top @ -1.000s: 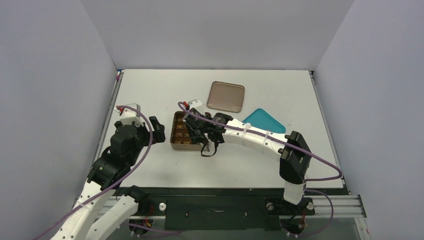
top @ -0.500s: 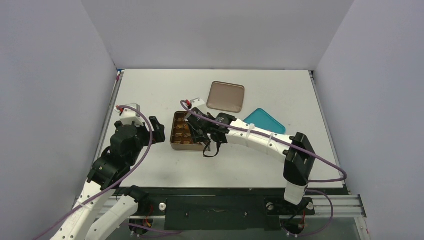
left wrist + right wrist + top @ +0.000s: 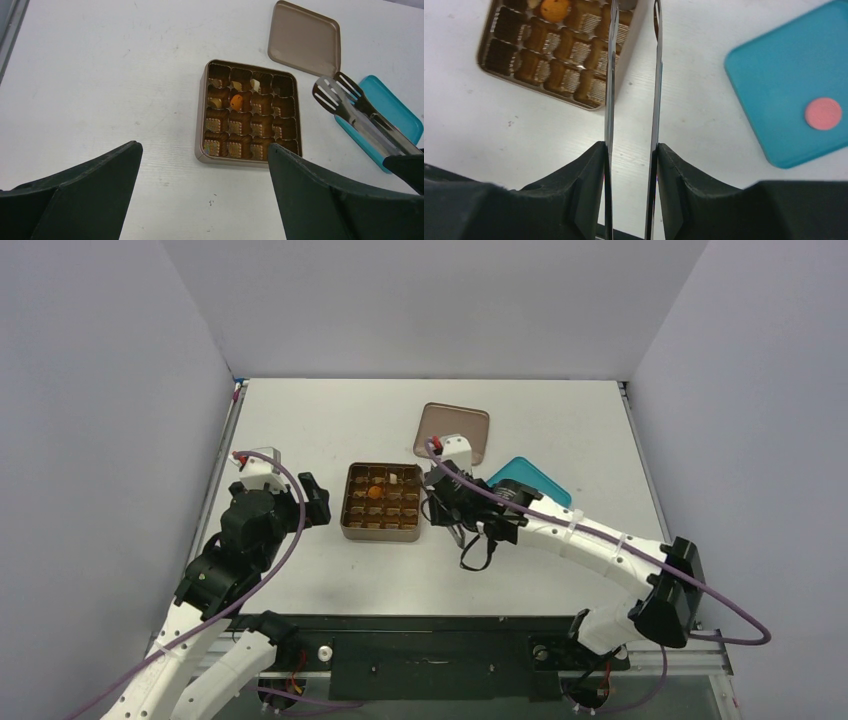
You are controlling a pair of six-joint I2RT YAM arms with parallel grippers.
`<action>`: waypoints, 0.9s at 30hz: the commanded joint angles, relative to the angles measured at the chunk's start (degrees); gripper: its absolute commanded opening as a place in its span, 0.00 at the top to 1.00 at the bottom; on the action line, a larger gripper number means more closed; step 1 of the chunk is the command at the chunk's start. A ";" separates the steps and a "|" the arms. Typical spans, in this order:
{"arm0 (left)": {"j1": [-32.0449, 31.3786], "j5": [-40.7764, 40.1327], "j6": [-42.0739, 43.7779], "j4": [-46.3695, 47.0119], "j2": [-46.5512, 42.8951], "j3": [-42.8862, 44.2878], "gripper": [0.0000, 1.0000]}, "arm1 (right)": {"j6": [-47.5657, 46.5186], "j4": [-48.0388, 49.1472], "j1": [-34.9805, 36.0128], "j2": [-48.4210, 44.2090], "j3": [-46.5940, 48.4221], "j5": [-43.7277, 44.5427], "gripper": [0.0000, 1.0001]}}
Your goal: Pack the cookies
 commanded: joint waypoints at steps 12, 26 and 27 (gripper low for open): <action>0.24 0.34 0.29 2.92 -0.34 0.29 0.03 | 6.21 -7.39 -10.61 -20.22 -15.91 9.02 0.62; 0.24 1.26 0.17 3.16 -1.35 0.28 0.03 | 9.01 -10.17 -18.88 -27.88 -26.99 8.90 0.59; 0.24 1.27 0.21 3.17 -1.34 0.27 0.03 | 9.15 -9.99 -19.01 -27.94 -27.92 8.81 0.59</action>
